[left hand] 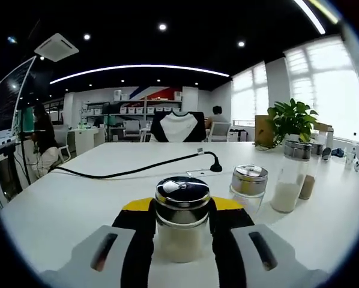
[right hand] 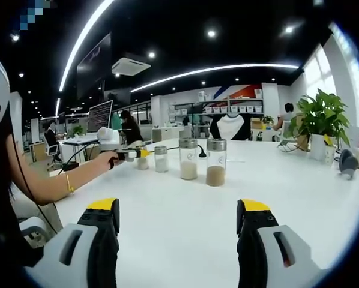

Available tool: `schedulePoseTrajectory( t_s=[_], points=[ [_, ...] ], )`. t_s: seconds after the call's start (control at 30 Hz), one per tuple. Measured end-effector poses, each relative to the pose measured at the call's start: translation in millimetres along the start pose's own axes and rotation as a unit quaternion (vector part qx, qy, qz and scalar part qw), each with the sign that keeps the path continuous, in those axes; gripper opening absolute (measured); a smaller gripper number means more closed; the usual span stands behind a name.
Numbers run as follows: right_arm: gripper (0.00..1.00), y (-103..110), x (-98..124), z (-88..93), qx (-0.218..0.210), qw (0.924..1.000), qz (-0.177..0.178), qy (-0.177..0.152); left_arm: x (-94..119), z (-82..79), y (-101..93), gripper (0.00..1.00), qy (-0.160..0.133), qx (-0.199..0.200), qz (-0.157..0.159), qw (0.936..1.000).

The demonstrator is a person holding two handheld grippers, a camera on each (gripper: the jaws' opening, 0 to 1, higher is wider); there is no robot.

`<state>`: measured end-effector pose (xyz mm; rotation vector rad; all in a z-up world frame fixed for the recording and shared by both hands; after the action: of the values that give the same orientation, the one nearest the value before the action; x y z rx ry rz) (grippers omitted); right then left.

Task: Rotate the seasoning bottle until the label or dispensing opening points toward the visible target arrow and the bottle remains upright within the marked orientation range

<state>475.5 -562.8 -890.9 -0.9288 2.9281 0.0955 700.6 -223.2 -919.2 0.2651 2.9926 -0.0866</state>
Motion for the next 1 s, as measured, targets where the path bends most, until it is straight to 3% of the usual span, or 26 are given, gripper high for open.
schedulePoseTrajectory(
  t_s=[0.13, 0.33, 0.5, 0.7, 1.0],
  points=[
    [0.80, 0, 1, 1.0, 0.000, 1.0000, 0.000, 0.001, 0, 0.2, 1.1, 0.37, -0.009, 0.001, -0.014, 0.9999],
    [0.80, -1, 1, 1.7, -0.002, 1.0000, 0.002, 0.000, -1, -0.5, -3.6, 0.36, -0.015, -0.024, -0.008, 0.9996],
    [0.80, -2, 2, 2.5, -0.003, 1.0000, 0.004, 0.001, -2, -1.0, -2.1, 0.36, -0.018, -0.021, -0.007, 0.9996],
    [0.77, -3, 2, -1.9, 0.006, 0.9999, 0.010, -0.011, -2, -9.1, -2.3, 0.36, -0.032, -0.046, 0.000, 0.9984],
    [0.78, -5, 2, -5.2, 0.005, 0.9997, 0.012, -0.020, 11, -14.4, 0.8, 0.36, -0.041, -0.024, -0.003, 0.9989]
  ],
)
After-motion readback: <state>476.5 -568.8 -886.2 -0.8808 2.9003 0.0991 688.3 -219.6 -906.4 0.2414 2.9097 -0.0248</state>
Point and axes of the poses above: the point that each gripper's makers call its tool centre point, and the gripper's own axes: x roughly backward along the fingers, y roughly to its left, z roughly out of its underside, the point moved 3 cm from there along x, roughly backward along the fingers, and after that the axes turned 15 degrees about -y, right-handed, at the moved point
